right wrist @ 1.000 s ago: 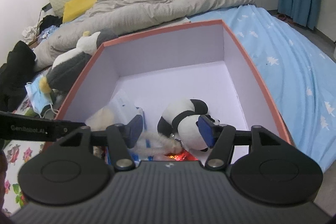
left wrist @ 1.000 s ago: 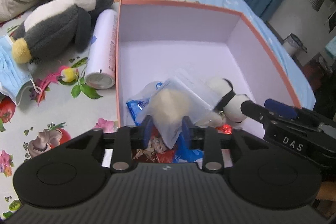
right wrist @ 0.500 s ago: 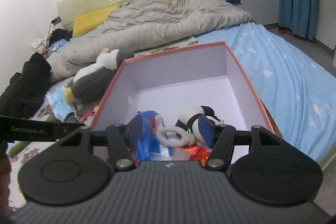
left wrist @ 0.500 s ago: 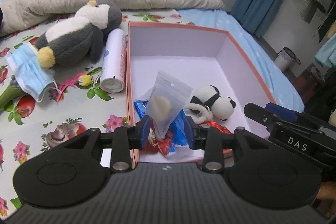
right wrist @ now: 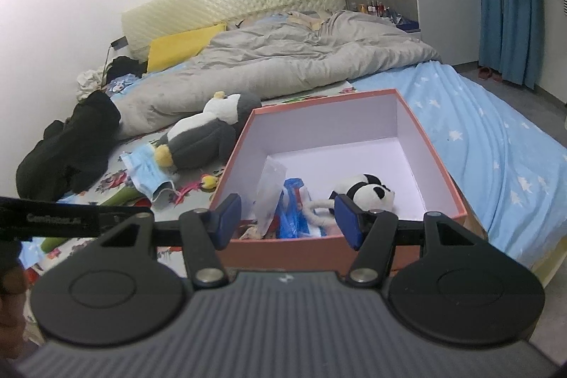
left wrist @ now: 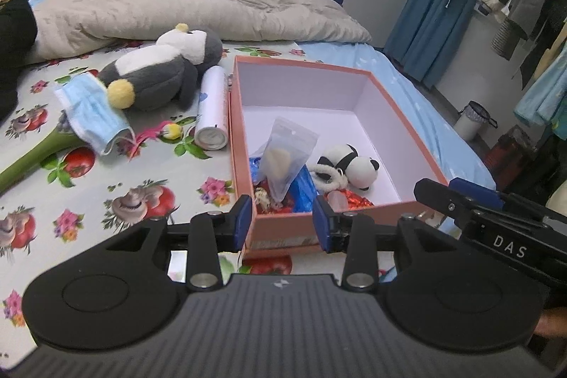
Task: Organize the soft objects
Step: 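Lower both items into the box and open both tools, then withdraw both open tools from the box toward the items on the bed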
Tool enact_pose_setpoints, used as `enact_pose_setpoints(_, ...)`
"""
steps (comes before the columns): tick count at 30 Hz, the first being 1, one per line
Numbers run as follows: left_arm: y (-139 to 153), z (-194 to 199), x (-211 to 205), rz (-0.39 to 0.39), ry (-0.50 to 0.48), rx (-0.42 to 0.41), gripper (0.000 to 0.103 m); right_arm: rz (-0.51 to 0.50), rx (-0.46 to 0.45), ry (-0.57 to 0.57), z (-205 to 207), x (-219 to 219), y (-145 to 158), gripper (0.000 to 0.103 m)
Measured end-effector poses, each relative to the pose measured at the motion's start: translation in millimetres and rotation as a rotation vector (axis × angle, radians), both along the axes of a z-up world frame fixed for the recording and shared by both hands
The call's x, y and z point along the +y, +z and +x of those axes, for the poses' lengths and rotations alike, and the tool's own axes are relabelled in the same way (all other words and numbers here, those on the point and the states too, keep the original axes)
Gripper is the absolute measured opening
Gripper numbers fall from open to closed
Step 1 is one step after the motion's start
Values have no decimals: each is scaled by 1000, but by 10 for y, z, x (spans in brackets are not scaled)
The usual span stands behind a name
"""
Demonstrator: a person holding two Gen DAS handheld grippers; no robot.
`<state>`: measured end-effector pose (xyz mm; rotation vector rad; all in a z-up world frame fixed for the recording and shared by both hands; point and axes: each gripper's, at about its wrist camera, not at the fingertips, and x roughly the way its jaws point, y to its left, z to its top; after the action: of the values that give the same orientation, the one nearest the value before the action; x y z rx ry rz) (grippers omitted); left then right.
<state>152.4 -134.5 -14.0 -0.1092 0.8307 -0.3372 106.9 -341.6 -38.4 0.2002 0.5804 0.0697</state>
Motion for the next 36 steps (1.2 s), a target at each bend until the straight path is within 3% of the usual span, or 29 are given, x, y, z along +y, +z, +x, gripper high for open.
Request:
enact_pose_setpoints(10,64,-440,342,14,56,-24,43,-16,-29,78,-269,358,0,61)
enact_pose_setpoints(24,-19,-924,938,21,235,-16,43,-3,-34,217,-426,906,-77,61)
enact_pose_setpoints(36,-134,-1098,1178,14,274,-14,49,-36,-31,273,-424,1219,-231,61)
